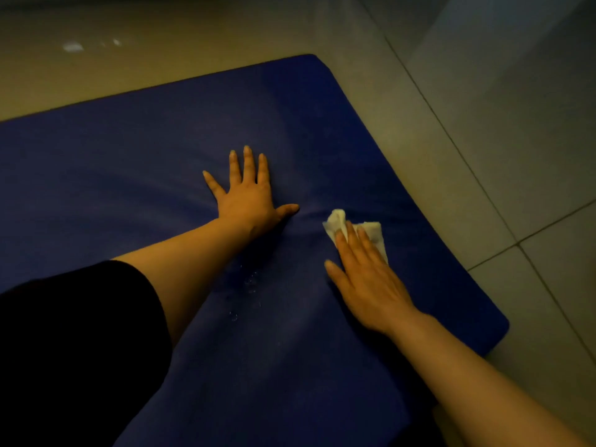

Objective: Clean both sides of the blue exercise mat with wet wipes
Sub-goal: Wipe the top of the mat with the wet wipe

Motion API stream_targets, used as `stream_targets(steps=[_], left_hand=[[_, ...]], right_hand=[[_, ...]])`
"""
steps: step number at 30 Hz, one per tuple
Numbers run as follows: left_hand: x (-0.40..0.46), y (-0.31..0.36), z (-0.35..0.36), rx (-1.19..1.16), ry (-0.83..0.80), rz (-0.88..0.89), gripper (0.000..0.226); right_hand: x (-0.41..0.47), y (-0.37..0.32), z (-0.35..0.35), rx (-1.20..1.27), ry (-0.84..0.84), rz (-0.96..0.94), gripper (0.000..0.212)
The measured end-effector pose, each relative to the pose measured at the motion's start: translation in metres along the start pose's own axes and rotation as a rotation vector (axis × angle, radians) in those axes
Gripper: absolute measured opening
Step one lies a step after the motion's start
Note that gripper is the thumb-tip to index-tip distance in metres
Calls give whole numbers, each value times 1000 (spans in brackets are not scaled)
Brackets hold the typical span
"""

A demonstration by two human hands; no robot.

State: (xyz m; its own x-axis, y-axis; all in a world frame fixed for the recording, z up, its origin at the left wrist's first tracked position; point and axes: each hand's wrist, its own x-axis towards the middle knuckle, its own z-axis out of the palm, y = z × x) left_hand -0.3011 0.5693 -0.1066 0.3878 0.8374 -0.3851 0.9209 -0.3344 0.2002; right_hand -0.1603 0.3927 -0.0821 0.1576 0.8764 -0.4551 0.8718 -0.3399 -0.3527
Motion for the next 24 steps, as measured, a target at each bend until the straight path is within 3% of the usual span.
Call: stream_targets(steps=[3,7,11,19,24], left_hand=[[-3,2,-6,9,3,8,107],[-35,16,-11,68,75,270,90],[-92,33,9,-67,-68,393,104],[-110,42,31,-44,-258,400,120],[-110,43,34,9,-248,399,121]], right_hand=[[29,-10,-2,65,53,40,66],[5,-6,7,-16,84,-7,67],[-47,8,19,-107,40,-43,79],[-3,1,1,-12,49,51,65],[-68,16,16,-31,41,-9,71]])
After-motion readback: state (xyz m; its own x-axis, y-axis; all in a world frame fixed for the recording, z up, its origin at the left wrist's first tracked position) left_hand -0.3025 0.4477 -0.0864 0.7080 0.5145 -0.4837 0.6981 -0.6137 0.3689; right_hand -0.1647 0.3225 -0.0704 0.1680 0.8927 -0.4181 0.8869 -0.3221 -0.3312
